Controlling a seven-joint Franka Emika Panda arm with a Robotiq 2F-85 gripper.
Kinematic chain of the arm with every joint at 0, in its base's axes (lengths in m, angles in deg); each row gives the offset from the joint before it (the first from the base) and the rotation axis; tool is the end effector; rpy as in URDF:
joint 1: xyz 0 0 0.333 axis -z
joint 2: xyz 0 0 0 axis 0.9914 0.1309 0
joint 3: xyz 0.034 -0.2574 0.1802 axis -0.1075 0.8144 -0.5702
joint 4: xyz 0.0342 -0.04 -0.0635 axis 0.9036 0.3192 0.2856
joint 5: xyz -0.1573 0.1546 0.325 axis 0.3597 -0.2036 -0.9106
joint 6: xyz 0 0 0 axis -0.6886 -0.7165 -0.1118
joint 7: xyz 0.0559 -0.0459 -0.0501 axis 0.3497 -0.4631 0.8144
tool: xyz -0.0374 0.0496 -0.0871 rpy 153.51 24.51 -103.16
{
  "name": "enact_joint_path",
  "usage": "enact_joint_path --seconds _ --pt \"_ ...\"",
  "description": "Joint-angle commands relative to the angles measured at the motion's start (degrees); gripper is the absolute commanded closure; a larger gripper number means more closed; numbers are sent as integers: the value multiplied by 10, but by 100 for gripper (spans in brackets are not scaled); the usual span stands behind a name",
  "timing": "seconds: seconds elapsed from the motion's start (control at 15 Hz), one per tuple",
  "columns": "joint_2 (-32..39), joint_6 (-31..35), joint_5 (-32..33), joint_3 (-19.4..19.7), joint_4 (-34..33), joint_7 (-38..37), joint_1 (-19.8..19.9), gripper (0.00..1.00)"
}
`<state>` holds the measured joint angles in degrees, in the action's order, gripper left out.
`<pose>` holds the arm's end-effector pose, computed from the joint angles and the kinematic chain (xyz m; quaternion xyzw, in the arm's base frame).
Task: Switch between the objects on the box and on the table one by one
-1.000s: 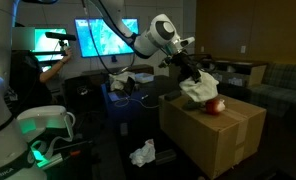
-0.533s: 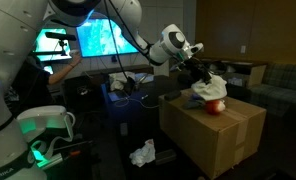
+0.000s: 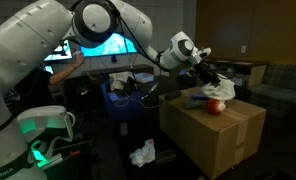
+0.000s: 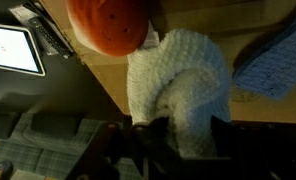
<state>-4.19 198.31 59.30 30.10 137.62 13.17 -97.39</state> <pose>0.7914 0.1174 0.3084 0.9395 -0.0963 0.2820 0.1689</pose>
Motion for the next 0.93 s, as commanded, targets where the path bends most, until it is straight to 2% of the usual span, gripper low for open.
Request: enact_joint_path --seconds 0.0,0.13,0.2,0.27,0.33,0.67,0.87 --pt "72 -36 -35 28 -118 24 0 86" --pt "93 -59 -44 37 -149 31 3 86" --pt "94 -70 -49 38 -152 38 5 45" --pt "100 -81 -52 40 -163 44 6 45" --pt "100 -91 -52 42 -165 52 5 40" --pt "79 -140 -56 36 -154 102 10 1" --pt "48 -159 -69 21 -113 156 15 0"
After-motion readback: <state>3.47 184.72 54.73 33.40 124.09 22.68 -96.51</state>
